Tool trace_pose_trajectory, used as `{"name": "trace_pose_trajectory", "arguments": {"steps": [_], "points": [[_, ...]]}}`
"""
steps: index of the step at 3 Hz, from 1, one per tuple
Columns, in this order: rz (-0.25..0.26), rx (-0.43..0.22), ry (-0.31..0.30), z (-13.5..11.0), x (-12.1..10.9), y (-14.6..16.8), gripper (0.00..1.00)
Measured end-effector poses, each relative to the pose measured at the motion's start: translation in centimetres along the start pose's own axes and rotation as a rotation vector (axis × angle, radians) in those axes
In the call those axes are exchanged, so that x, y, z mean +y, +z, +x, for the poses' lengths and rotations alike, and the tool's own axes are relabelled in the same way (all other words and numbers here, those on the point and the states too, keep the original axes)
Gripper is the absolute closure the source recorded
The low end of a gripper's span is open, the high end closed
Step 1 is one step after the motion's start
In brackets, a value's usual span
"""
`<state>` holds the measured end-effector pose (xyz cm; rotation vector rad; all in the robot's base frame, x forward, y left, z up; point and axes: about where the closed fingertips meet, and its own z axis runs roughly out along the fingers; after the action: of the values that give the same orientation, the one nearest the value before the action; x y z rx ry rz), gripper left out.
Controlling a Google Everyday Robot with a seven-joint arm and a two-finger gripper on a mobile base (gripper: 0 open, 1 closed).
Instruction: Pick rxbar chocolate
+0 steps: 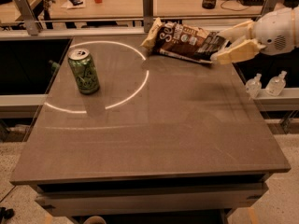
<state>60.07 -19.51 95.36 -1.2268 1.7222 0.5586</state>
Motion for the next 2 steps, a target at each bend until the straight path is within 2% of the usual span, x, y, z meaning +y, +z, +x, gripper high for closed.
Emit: {"name": "trace_pose_trajectory", "arguments": {"steps": [1,2], "points": [[0.011,-0.070,-0.003,-2.3,-1.1,-2.6,1.00],[-0.084,-0.125,-0.043,-4.9,0.6,-2.2,1.00]]}}
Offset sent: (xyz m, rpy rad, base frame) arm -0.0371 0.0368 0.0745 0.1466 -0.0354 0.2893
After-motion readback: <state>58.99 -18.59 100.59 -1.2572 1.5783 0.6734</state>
